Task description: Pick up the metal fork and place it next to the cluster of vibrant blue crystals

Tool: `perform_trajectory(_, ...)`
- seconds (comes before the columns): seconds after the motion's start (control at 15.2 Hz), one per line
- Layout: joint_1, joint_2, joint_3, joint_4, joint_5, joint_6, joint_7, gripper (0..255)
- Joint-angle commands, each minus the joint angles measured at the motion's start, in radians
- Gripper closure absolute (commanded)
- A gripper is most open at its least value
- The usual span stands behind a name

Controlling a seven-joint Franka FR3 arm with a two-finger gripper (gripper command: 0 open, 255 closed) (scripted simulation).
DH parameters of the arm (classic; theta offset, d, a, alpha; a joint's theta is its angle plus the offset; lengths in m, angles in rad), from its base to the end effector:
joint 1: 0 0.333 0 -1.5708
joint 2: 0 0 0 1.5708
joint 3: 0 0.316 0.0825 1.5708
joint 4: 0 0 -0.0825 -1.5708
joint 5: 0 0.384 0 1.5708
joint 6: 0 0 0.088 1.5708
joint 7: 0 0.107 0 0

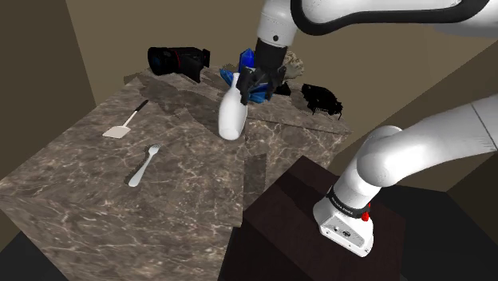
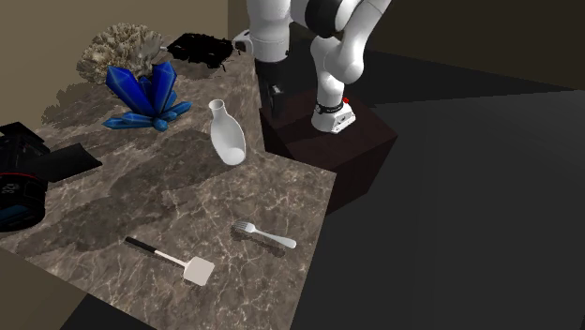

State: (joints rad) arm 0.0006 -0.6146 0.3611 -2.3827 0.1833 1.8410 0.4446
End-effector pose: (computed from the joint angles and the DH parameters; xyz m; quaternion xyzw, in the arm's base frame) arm 0.3469 0.1649 0.5265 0.9953 -0.0925 0.0265 0.0044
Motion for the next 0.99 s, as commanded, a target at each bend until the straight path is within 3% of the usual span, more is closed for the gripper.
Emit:
perform_trajectory(0.0,-0.007,0.062,0.053,0.028,0.020,0.028,0.090,0)
perform_trajectory(0.46,-0.053,0.310,0.213,0.135,0.018,0.147,0.381,0)
perform_trajectory(0.92,-0.072,0.632,0.327,0.307,-0.117,0.243,0.714,0)
